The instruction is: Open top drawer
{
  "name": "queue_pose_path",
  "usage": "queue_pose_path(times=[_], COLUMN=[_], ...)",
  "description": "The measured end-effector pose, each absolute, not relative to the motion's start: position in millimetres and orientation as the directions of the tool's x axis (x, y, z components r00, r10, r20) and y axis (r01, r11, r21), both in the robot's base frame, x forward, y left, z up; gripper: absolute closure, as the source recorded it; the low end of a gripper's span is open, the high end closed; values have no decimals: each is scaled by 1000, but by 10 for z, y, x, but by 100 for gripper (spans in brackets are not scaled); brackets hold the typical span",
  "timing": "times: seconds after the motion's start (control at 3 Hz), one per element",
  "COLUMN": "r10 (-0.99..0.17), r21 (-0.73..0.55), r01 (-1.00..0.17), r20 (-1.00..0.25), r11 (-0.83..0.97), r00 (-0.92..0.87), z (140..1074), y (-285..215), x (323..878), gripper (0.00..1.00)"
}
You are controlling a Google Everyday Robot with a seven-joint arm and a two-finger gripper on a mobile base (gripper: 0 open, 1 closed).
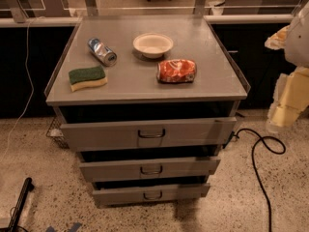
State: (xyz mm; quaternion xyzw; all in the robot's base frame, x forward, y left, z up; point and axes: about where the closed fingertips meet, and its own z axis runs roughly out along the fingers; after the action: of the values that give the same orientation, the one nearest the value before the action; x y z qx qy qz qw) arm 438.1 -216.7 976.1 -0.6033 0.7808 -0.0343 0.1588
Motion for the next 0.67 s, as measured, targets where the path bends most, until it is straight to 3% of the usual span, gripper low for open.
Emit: queue_pose_path(times=[0.67], r10=[-945], r21=[-223], r01=[-934], r20=[-238], r11=[279], r00=[-226], z=[9707], y=[-2111], x=[4361], gripper=[0])
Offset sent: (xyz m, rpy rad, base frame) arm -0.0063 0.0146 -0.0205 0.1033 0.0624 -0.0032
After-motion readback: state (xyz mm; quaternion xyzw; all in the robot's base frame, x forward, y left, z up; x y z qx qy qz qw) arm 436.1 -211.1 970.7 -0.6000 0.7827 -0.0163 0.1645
